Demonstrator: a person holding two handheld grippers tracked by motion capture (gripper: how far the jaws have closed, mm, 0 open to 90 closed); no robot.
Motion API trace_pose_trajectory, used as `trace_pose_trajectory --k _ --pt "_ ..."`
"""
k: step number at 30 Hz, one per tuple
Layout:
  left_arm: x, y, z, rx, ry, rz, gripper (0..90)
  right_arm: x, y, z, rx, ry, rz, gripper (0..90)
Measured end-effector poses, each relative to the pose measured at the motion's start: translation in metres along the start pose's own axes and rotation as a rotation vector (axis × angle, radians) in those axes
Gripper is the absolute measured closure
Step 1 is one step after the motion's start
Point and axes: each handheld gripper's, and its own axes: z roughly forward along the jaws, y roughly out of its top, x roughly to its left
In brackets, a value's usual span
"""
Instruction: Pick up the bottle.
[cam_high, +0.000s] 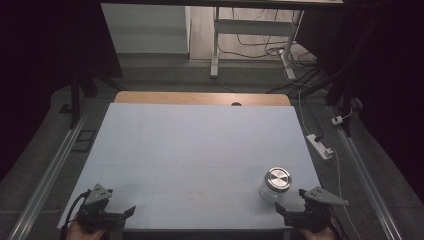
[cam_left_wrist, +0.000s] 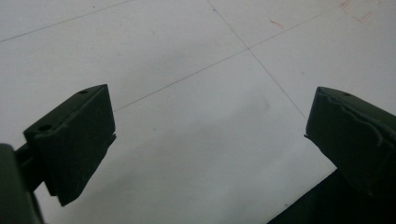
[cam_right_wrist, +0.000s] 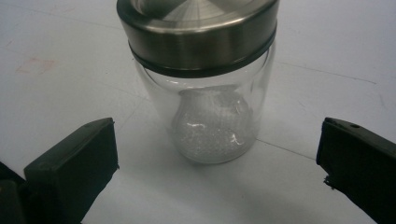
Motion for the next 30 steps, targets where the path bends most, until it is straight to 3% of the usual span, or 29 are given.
trace_pose_trajectory --k 19,30 --pt "0.0012 -0.0009 -0.0011 -0.011 -0.023 0.0 3.4 0.0006 0.0011 0.0023 0.024 0.017 -0.01 0.0" --pt "0.0015 -0.0007 -0.0009 -0.009 -0.025 -0.002 3.5 0.0038 0.0066 0.005 0.028 0.024 -0.043 0.0"
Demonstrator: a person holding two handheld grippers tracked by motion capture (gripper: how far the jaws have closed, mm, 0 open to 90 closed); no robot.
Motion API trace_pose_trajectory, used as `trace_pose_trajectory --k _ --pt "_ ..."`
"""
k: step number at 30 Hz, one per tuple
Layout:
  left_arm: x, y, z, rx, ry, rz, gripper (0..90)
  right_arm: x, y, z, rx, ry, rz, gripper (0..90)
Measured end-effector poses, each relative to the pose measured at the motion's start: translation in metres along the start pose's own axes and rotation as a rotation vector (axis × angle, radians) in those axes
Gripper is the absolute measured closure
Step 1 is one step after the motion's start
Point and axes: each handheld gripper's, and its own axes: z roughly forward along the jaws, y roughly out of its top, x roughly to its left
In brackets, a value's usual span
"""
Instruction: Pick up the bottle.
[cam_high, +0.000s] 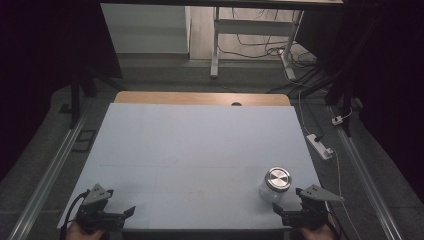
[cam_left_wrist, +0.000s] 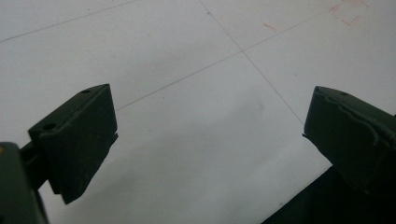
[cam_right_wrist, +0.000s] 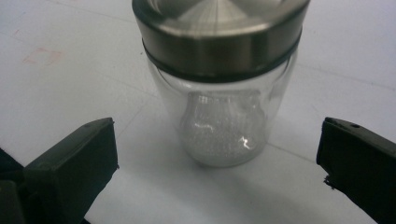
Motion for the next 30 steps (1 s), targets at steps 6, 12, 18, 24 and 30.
trace_pose_trajectory --k 6,12,18,24,30 --pt "0.0 0.0 0.0 0.0 -0.001 0.0 3.3 0.0 0.003 0.003 -0.007 0.004 -0.022 0.0" --pt "0.0 0.0 0.001 0.007 -0.002 0.002 3.3 -0.003 0.007 0.01 -0.004 -0.001 -0.042 0.0" --pt "0.0 0.001 0.001 0.009 -0.004 0.001 3.4 -0.007 0.01 0.021 -0.002 0.017 -0.008 0.0" --pt "0.0 0.001 0.001 0.014 -0.005 0.004 3.4 -0.009 0.013 0.034 0.021 0.008 -0.024 0.0" --pt "0.0 0.001 0.002 0.014 -0.007 0.002 3.5 -0.009 0.018 0.045 0.038 0.01 -0.034 0.0"
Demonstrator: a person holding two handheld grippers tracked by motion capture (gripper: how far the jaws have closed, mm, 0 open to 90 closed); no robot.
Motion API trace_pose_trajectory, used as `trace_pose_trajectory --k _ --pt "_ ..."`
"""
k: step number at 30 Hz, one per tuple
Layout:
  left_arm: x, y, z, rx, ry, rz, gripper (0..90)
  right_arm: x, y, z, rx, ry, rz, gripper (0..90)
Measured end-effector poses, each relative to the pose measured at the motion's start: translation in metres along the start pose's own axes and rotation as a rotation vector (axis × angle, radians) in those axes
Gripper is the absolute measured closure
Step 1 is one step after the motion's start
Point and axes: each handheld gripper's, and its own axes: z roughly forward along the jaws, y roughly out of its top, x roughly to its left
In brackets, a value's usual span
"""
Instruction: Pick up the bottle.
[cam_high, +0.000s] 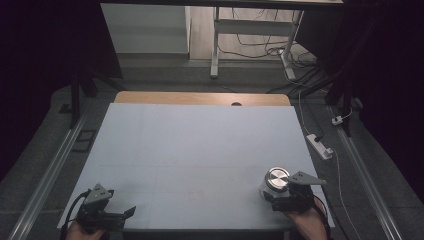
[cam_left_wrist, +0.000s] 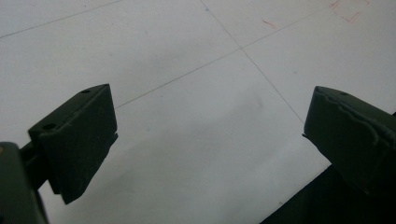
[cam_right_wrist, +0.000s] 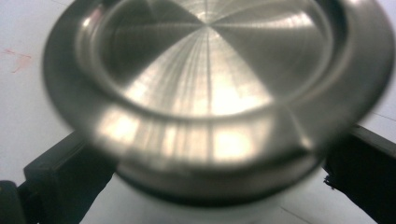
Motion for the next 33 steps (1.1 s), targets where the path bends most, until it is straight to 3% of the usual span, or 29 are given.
trace_pose_trajectory --k 4,9,16,19,26,33 --pt "0.0 0.0 0.0 0.0 0.0 0.003 3.5 -0.003 0.002 0.003 0.0 0.0 0.016 0.2" --pt "0.0 0.0 0.0 0.002 0.0 0.005 3.6 -0.002 0.003 0.002 -0.002 0.047 -0.002 11.2" --pt "-0.001 0.001 0.001 0.006 0.0 0.007 3.6 0.003 0.005 -0.002 0.002 0.002 -0.077 14.2" --pt "-0.001 0.001 0.001 0.005 -0.001 0.007 3.6 0.004 0.006 -0.003 0.001 -0.003 -0.079 14.5" --pt "-0.001 0.001 0.001 0.006 -0.002 0.007 3.6 0.0 0.007 -0.005 -0.02 0.027 -0.017 14.8" --pt "-0.001 0.001 0.001 0.006 -0.002 0.005 3.6 0.008 0.013 -0.007 -0.041 0.026 -0.07 14.8"
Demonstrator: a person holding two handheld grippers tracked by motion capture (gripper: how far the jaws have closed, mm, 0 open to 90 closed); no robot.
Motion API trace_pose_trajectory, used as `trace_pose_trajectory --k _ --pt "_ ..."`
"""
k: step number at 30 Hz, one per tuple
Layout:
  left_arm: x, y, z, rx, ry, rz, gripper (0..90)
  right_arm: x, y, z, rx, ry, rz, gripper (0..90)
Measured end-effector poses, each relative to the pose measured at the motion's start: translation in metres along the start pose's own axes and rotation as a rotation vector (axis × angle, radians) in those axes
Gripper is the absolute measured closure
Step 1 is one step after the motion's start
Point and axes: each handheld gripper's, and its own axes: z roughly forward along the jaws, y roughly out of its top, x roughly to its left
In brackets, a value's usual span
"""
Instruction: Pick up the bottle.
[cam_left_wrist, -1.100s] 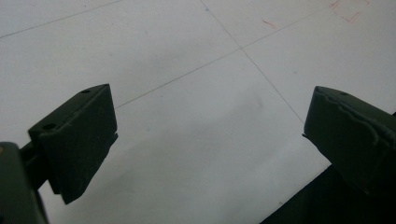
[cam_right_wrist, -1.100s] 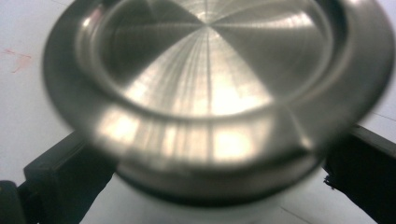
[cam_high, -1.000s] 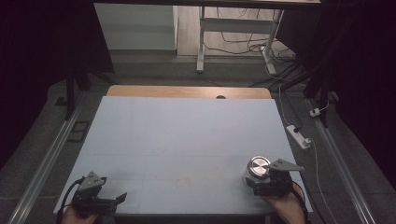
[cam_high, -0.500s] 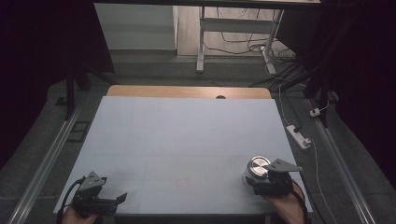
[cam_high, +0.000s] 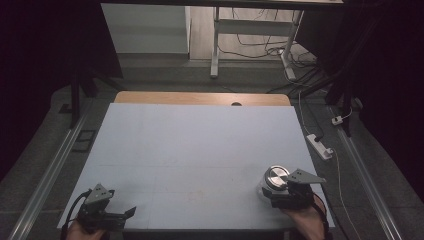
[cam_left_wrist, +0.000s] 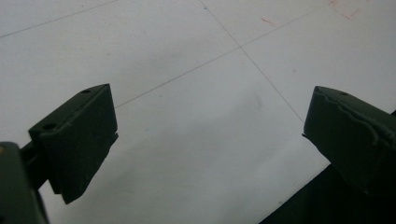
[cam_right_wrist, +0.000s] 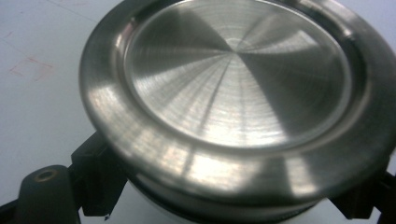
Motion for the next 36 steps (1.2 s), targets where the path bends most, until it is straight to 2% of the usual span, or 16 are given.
trace_pose_trajectory --k 5,12,21,36 --pt "0.0 0.0 0.0 0.0 0.001 0.0 3.6 0.004 0.006 0.0 -0.008 0.003 -0.021 14.8" --pt "0.001 0.0 0.0 0.002 0.001 -0.001 3.6 0.012 0.016 0.004 -0.021 0.031 -0.055 14.8" --pt "0.0 0.0 0.0 0.003 0.0 -0.002 3.6 0.018 0.028 0.01 -0.042 0.085 -0.063 14.8" --pt "0.0 0.0 0.0 0.004 0.001 -0.002 3.9 0.027 0.045 0.018 -0.064 0.117 -0.081 14.8"
